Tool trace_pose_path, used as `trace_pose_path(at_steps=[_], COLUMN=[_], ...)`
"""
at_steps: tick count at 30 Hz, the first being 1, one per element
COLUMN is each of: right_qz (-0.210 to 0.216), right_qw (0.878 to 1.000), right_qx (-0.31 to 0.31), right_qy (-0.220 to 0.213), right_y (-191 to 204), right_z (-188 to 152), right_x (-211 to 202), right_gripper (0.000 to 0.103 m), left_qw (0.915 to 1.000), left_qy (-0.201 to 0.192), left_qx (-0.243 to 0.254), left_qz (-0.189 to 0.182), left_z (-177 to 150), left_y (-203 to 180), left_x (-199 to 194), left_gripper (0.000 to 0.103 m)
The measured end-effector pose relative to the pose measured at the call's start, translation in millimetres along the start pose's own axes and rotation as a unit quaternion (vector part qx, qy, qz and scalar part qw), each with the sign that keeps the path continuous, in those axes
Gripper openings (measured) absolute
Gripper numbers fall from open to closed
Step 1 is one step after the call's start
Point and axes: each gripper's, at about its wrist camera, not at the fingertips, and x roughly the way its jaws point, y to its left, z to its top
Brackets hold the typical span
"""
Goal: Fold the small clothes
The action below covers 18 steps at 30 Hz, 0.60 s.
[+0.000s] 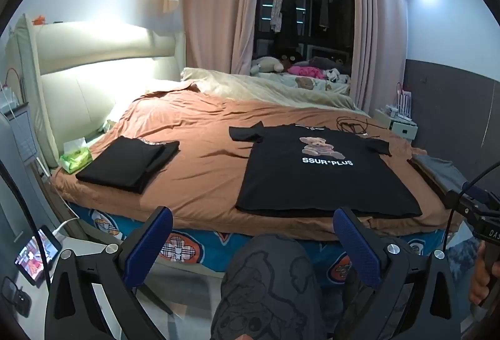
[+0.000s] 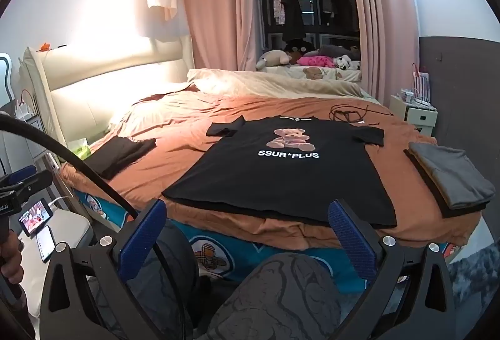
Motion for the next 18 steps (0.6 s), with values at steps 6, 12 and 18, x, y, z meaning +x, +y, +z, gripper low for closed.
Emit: trace_pose_path(at_steps=[6, 12, 18], right_qz=[0.003, 0.002, 0.002], right_qw=[1.000, 1.000, 1.000], right_qx=[0.002, 0.003, 0.005], right_qy=[-0.004, -0.006, -0.011], right_y=[-0.4, -1.5, 3.1], right_z=[-0.5, -2.3, 2.1], right_x=[-2.1, -1.0, -12.7], right_gripper=[0.103, 0.103, 0.103], left_qw=[1.0000, 0.9999, 0.9998], left_qy=[0.000, -0.001, -0.010], left_qx=[0.001, 0.005, 0.006], left_qz=[-0.003, -0.010, -0.016], left_z=[0.1, 5.4, 1.6], left_y=[-0.4, 1.0, 3.7], left_x=[1.4, -5.5, -14.6], left_gripper=[0.103, 0.103, 0.103])
